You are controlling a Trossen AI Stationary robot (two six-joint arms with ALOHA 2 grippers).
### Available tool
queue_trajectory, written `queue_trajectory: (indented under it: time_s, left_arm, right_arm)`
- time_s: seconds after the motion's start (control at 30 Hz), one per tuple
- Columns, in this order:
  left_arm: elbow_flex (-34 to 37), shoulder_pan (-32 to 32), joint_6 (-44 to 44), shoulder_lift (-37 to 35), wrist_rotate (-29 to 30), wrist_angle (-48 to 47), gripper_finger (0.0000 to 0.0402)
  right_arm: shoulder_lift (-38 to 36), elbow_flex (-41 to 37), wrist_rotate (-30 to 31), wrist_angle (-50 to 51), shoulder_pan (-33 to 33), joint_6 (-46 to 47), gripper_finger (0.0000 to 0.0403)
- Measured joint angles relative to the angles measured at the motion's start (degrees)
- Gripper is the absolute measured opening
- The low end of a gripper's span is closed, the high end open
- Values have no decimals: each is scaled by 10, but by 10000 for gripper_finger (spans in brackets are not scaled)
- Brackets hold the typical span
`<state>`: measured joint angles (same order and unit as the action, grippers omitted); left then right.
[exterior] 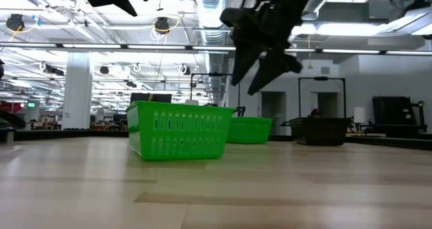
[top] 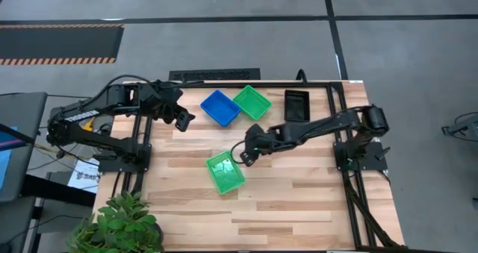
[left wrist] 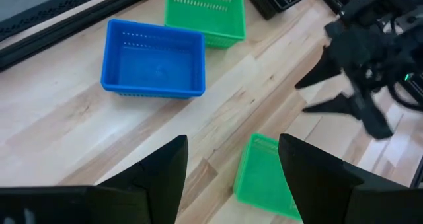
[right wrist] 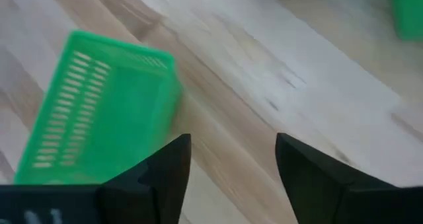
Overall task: Stack baskets by color
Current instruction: Stack the bottom green bin on the green bins
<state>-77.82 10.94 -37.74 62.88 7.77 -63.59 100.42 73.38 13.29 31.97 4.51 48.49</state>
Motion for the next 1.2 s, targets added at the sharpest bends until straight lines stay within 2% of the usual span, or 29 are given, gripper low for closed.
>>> queue_trajectory:
  time_s: [0.13,0.47,0.8,1.0,1.2]
  left_arm:
    - [0,0,0,0,0,-1,225]
    - [0,0,0,0,1,0,225]
    - [0,0,0,0,1,-4,225]
    - [0,0,7,0,2,-3,225]
    - [0,0,7,0,4,-3,225]
  right_arm:
    - [45,47,1,3,3,-12,254]
    - [133,118,-7,1,31,-34,256]
    - [172,125,-16,4,37,-33,248]
    - [181,125,-53,2,38,-35,179]
    - [181,126,-58,13,35,-36,56]
